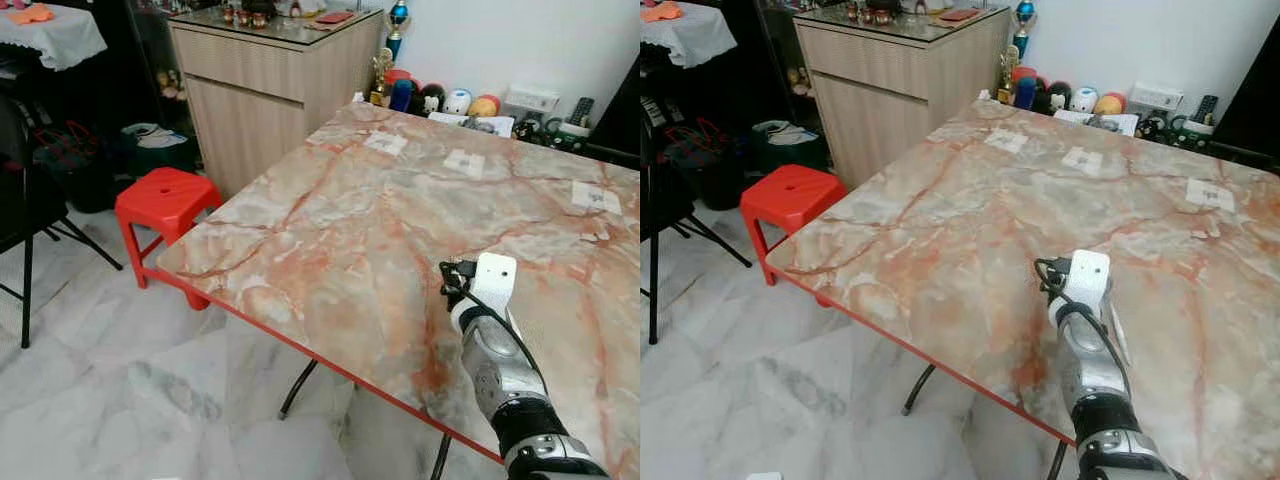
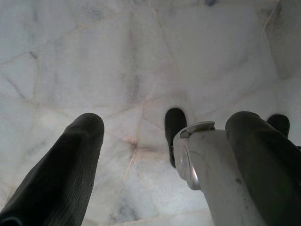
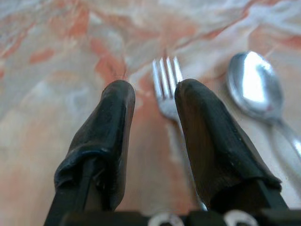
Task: Setting the table
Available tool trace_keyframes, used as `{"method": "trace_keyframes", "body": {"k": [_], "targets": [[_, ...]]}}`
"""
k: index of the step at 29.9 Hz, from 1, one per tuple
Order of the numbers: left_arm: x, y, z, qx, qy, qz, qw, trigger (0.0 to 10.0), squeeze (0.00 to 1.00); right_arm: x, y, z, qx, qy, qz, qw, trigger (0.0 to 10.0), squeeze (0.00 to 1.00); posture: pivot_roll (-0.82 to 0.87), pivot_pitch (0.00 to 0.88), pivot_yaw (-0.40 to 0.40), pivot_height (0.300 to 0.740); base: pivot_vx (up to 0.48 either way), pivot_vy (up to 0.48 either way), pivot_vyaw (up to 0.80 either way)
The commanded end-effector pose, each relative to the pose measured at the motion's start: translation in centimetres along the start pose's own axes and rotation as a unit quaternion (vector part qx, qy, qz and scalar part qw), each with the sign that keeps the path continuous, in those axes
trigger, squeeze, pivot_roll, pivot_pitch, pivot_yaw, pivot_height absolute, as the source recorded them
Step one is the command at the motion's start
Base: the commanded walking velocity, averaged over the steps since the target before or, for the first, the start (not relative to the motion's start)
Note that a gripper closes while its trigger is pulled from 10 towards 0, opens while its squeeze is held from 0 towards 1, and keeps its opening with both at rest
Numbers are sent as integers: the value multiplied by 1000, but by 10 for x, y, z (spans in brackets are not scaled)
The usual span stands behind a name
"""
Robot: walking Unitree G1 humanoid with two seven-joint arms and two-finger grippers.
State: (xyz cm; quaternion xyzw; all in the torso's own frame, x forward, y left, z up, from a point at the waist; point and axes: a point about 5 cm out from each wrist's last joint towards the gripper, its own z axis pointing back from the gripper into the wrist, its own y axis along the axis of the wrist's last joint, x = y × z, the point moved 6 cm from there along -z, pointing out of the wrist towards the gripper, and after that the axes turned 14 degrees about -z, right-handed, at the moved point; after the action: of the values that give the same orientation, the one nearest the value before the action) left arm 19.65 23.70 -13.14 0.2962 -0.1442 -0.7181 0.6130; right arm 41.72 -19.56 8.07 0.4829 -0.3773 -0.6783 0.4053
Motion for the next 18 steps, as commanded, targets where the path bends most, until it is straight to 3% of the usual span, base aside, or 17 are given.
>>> {"method": "trace_keyframes", "body": {"k": [1,6,18], "targets": [[-1,-5,1,-9,-2,-2,1000,10000,0,4,-3,1,-13,1,3,1000,10000,0,15,99,-18,740,0,0,0],[0,-5,1,-9,-4,-6,1000,10000,0,11,-9,2,-26,-8,11,1000,10000,0,17,101,-18,740,0,0,0],[0,-6,1,-9,-5,-10,1000,10000,0,19,9,3,4,-25,-4,1000,10000,0,17,105,-17,740,0,0,0]]}}
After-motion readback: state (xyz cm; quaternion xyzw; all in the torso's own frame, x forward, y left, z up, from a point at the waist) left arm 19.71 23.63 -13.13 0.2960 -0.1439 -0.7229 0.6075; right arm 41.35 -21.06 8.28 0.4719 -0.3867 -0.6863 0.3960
